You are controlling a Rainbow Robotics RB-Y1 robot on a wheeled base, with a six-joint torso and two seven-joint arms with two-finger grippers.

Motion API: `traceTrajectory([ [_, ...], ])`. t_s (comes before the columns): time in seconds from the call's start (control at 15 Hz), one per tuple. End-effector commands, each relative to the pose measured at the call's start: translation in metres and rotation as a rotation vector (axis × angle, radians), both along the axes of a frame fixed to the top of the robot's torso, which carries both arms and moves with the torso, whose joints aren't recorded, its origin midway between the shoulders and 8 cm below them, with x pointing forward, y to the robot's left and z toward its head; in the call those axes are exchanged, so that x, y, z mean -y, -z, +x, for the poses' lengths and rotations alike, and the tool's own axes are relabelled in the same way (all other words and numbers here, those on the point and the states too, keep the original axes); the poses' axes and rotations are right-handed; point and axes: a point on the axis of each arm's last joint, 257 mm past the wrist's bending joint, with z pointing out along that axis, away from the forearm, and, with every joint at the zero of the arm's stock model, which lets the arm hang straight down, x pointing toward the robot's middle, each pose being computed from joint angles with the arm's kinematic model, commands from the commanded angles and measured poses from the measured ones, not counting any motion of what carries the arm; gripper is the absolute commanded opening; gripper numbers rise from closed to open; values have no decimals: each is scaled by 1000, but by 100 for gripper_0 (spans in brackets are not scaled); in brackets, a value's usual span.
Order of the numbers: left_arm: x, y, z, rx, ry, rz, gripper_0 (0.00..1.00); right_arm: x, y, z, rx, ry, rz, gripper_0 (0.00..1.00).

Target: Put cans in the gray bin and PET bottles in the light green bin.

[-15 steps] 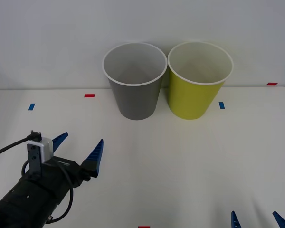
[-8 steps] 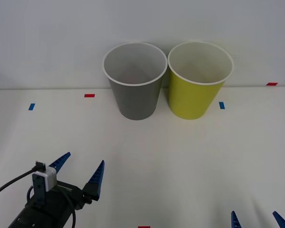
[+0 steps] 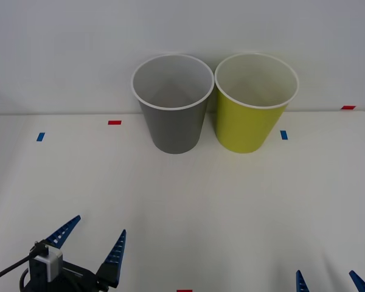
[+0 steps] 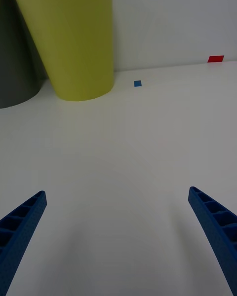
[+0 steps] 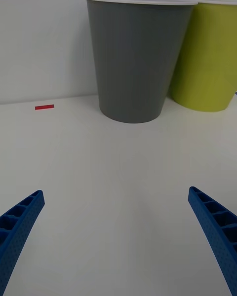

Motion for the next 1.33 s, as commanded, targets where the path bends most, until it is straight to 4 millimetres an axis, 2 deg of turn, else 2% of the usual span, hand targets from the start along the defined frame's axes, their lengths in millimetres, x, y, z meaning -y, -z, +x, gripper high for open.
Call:
traceTrajectory([
  [0.07,-8,17,-29,6,-20,60,100,0,0,0,0,0,0,100],
  [0.4,-35,35,-62,12,-127,170,100,0,0,0,0,0,0,100],
  [0.8,-40,44,-91,-36,-188,169,100,0,0,0,0,0,0,100],
  [1.33,-38,42,-91,-33,-188,159,100,0,0,0,0,0,0,100],
])
